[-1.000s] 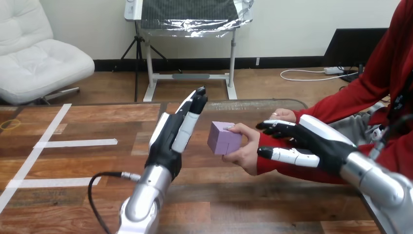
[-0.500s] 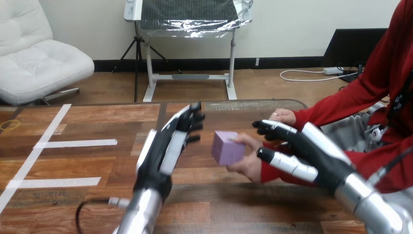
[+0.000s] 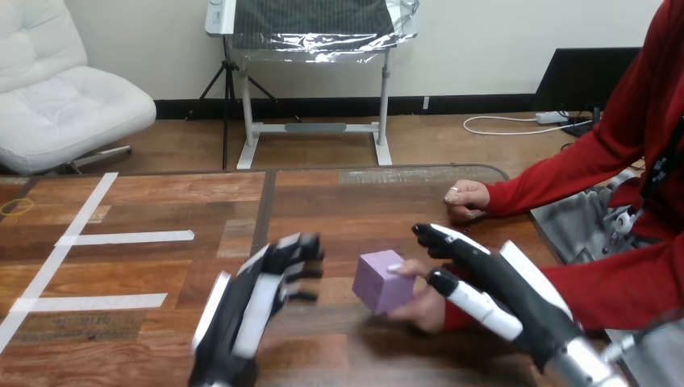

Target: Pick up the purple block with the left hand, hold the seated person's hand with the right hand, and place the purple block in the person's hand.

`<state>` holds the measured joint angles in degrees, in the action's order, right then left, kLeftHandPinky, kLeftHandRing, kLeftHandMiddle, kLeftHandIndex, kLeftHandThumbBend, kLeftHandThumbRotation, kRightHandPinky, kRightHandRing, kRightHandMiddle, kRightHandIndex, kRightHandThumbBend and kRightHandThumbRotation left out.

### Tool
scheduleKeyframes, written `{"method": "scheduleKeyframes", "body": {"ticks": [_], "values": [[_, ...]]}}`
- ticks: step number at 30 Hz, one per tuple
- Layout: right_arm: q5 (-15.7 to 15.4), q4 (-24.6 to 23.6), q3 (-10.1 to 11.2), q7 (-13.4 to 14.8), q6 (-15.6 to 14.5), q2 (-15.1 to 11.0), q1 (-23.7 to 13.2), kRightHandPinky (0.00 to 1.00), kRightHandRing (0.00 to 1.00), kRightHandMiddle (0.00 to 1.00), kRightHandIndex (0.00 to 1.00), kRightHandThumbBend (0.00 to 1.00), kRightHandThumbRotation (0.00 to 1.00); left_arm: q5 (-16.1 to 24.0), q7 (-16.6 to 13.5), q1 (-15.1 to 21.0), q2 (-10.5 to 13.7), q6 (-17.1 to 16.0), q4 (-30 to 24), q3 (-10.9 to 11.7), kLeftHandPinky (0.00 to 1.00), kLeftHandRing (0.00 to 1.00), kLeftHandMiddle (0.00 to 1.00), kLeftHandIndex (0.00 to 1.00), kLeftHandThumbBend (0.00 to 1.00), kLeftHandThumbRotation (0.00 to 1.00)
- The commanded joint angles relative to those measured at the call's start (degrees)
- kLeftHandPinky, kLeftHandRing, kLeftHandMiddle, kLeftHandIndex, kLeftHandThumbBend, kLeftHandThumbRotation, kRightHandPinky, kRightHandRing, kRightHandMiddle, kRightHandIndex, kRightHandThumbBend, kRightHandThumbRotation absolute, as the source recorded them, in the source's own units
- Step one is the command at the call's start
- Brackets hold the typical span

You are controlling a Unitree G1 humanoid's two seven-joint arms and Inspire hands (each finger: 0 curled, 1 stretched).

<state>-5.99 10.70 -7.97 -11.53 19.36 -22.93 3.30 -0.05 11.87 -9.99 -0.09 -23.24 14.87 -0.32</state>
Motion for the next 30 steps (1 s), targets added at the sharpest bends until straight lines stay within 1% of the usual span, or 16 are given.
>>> {"method": "scheduleKeyframes", "body": {"ticks": [1, 3, 4, 6, 11, 15, 21, 30], "values": [[10.6, -19.7, -0.5, 3.0, 12.5, 10.1, 2.3, 0.81, 0.85, 0.85, 0.86, 0.85, 1.00, -6.9, 4.9, -10.8, 5.4, -3.7, -30.7, -1.1, 0.57, 0.70, 0.72, 0.71, 0.70, 1.00], [11.0, -19.3, -0.9, 2.8, 13.1, 10.6, 2.9, 0.81, 0.85, 0.85, 0.85, 0.82, 1.00, -7.2, 4.8, -11.7, 5.6, -3.7, -31.6, -0.3, 0.57, 0.69, 0.72, 0.71, 0.70, 0.99], [11.3, -19.1, -1.1, 2.7, 13.2, 10.8, 3.2, 0.81, 0.85, 0.85, 0.85, 0.79, 1.00, -7.4, 4.7, -12.1, 5.7, -3.7, -32.0, 0.1, 0.57, 0.69, 0.72, 0.71, 0.69, 0.98], [11.9, -18.7, -1.5, 2.5, 13.4, 11.3, 3.6, 0.81, 0.85, 0.84, 0.84, 0.77, 1.00, -8.0, 4.6, -12.6, 5.8, -3.6, -32.7, 0.8, 0.57, 0.69, 0.72, 0.71, 0.68, 0.98], [13.2, -18.1, -2.1, 1.8, 13.0, 12.1, 4.4, 0.82, 0.86, 0.84, 0.84, 0.72, 1.00, -8.9, 4.0, -12.9, 6.0, -4.0, -33.4, 2.0, 0.56, 0.68, 0.71, 0.70, 0.66, 0.97], [15.1, -18.2, -2.6, 0.3, 11.7, 12.4, 5.2, 0.84, 0.86, 0.84, 0.85, 0.72, 1.00, -9.5, 3.0, -13.0, 6.3, -3.6, -34.4, 2.5, 0.55, 0.67, 0.71, 0.69, 0.66, 0.96], [17.0, -18.3, -2.8, -1.7, 9.9, 12.5, 5.8, 0.84, 0.86, 0.84, 0.85, 0.73, 1.00, -10.0, 1.7, -13.2, 6.4, -3.6, -35.2, 2.8, 0.54, 0.68, 0.71, 0.67, 0.64, 0.96], [18.3, -18.1, -3.0, -3.6, 9.3, 12.4, 6.8, 0.84, 0.85, 0.84, 0.87, 0.73, 1.00, -10.0, 0.6, -12.8, 6.1, -2.9, -36.1, 2.5, 0.52, 0.66, 0.70, 0.66, 0.61, 0.94]]}}
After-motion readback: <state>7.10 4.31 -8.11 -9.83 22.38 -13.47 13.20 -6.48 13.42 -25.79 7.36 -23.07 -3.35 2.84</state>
